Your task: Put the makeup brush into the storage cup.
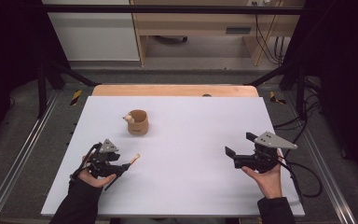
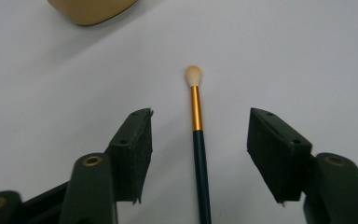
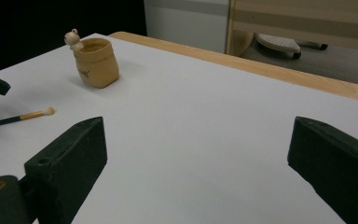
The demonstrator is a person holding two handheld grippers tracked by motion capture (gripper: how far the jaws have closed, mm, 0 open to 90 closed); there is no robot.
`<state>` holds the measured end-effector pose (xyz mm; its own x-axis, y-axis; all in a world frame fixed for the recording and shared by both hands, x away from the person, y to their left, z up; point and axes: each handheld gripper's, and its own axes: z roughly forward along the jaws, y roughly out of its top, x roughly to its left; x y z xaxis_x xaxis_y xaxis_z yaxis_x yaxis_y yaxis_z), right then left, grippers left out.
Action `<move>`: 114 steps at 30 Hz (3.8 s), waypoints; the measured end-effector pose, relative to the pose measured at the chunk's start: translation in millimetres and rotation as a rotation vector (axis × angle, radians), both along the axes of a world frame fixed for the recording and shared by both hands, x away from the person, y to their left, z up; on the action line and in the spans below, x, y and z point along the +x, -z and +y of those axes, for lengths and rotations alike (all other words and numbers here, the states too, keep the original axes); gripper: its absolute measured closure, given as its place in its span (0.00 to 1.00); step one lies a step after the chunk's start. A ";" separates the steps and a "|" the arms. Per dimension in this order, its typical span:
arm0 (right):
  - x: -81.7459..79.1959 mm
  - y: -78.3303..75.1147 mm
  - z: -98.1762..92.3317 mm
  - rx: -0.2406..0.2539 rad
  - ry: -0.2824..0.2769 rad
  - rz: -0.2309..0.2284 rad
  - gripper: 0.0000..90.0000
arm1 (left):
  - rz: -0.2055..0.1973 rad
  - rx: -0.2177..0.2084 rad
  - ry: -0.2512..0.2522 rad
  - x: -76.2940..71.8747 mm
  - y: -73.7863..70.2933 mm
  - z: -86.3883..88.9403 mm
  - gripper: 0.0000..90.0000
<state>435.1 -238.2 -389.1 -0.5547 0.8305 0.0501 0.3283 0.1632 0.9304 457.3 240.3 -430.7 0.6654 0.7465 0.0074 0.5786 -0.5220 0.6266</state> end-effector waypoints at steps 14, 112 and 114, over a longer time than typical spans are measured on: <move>0.7 -0.2 -0.9 -0.001 -0.003 -0.002 0.06 | 0.019 0.045 0.019 15.5 -9.9 -8.0 0.27; 0.6 -0.1 -0.8 0.009 -0.013 0.007 0.06 | 0.050 0.096 0.079 13.9 -15.0 -23.0 0.93; 0.5 -0.2 -1.1 0.008 -0.012 0.006 0.06 | 0.044 0.084 0.074 13.3 -16.0 -23.3 0.93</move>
